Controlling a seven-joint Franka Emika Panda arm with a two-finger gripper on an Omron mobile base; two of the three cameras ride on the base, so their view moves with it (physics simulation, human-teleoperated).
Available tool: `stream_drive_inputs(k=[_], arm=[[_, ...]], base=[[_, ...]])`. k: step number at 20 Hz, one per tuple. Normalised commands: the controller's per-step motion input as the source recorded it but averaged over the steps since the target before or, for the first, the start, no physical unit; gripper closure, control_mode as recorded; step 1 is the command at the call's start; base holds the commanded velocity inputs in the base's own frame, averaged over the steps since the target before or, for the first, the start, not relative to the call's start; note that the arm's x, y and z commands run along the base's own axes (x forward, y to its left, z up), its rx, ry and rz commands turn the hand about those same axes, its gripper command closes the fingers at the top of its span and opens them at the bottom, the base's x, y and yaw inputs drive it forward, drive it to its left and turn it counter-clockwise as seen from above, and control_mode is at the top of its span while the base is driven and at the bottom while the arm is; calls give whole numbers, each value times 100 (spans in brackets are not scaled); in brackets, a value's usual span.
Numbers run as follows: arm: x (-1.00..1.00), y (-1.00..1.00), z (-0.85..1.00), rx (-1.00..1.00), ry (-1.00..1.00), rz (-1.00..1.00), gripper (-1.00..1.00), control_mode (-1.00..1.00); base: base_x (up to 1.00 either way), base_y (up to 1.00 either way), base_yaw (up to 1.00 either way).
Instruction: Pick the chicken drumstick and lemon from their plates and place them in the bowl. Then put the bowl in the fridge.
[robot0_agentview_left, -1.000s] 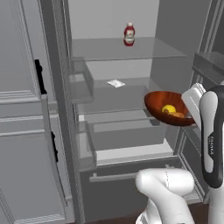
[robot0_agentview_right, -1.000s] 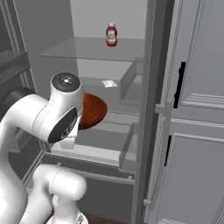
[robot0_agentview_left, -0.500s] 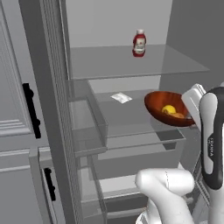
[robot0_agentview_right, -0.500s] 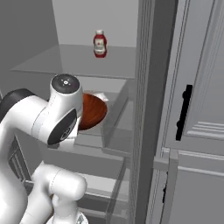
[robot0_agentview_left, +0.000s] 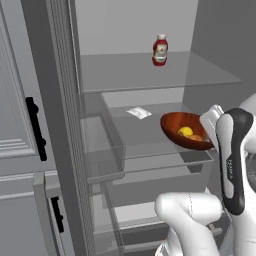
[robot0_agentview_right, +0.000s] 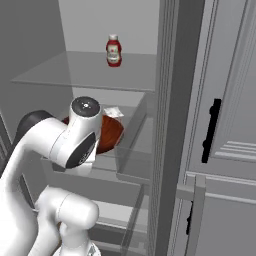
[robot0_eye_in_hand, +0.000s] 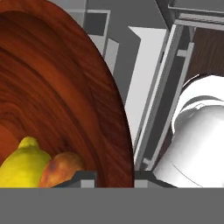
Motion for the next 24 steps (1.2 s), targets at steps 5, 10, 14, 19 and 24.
stream_drive_inputs(k=[5,10,14,19,24], arm=[[100,0,-52,3,6,0,100,-100],[97,-12,-14,1,4,0,100,-100],[66,-15,-41,0,1,0,100,-100],[48,-6,-56,-1,0,0,100,-100],[38,-2,-50,-1,0,0,100,-100]], base=[[0,0,0],[0,0,0],[0,0,0],[0,0,0],[0,0,0]])
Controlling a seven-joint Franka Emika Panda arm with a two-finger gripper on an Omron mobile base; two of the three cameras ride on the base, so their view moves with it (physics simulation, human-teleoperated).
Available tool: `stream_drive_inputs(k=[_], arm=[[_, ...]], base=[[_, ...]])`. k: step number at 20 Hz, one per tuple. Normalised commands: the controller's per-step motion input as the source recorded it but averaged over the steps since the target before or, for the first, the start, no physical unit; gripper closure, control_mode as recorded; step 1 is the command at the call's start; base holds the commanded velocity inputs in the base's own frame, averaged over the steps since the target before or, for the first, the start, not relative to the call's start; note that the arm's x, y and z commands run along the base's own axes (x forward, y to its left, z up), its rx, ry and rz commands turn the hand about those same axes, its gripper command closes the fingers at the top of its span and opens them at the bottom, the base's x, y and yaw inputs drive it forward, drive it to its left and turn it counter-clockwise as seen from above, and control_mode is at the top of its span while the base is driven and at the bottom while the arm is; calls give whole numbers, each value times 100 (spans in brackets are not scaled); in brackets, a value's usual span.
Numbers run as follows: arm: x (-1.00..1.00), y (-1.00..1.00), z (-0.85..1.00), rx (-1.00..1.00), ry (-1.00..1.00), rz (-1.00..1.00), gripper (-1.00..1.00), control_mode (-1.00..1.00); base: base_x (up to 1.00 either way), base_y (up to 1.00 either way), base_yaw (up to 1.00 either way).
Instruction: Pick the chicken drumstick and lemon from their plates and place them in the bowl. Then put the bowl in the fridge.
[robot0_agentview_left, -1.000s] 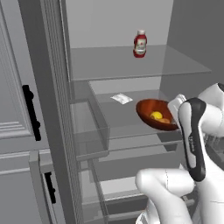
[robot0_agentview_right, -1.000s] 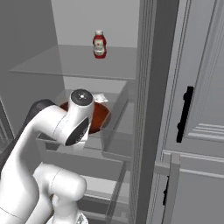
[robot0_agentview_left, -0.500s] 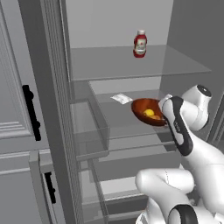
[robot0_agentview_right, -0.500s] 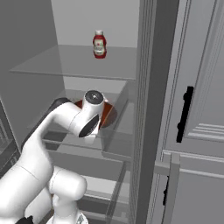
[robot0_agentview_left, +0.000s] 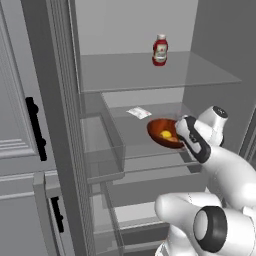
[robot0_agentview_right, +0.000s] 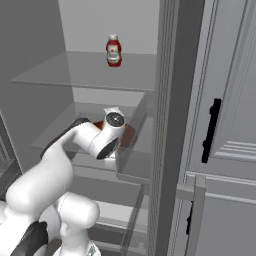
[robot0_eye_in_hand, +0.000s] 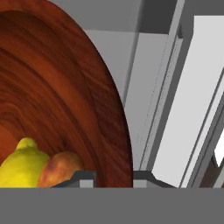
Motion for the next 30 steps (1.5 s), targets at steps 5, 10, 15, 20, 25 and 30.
stream_drive_inputs(k=[5,10,15,20,25,30], arm=[[22,0,-24,0,0,0,100,-100],[33,0,-22,0,0,0,-100,-100],[10,0,1,0,-4,0,-100,-100],[-21,1,18,1,-22,1,-100,-100],[-83,3,50,0,-39,4,-100,-100],[-98,42,89,0,-32,2,-100,-100]], base=[[0,0,0],[0,0,0],[0,0,0],[0,0,0],[0,0,0],[0,0,0]])
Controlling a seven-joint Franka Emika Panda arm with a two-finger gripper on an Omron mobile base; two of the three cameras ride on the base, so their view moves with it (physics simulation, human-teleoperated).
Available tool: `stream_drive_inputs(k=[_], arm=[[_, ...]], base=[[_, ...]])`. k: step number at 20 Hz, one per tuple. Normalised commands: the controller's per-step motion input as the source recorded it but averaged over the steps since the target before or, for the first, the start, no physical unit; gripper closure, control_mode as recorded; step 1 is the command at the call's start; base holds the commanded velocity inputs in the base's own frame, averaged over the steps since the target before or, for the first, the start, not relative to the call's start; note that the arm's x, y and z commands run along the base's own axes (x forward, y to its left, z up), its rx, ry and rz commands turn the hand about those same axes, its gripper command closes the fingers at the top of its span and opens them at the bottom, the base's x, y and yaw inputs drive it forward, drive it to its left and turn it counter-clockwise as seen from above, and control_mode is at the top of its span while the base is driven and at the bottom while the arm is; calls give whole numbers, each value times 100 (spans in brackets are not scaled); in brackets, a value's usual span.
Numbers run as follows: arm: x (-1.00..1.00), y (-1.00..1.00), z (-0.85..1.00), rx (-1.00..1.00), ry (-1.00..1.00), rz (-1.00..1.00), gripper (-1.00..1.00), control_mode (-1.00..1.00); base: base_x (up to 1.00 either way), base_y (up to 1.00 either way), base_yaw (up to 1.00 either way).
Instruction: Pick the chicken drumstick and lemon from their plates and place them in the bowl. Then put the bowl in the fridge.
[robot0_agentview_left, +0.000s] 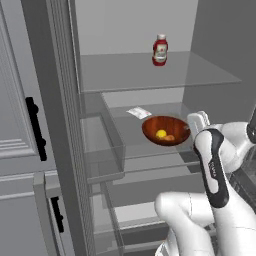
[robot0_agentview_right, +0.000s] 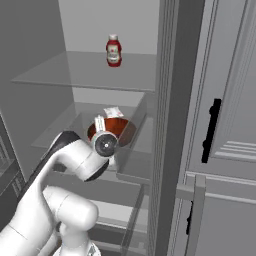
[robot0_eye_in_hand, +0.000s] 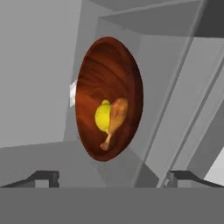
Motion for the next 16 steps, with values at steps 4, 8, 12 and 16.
stream_drive_inputs(k=[4,8,12,16], arm=[[-100,4,100,0,-11,1,-100,-100],[-100,0,81,0,-8,3,-100,-100],[-91,15,64,0,-4,0,-100,-100],[-96,6,60,-1,-3,1,-100,-100]], base=[[0,0,0],[0,0,0],[0,0,0],[0,0,0]])
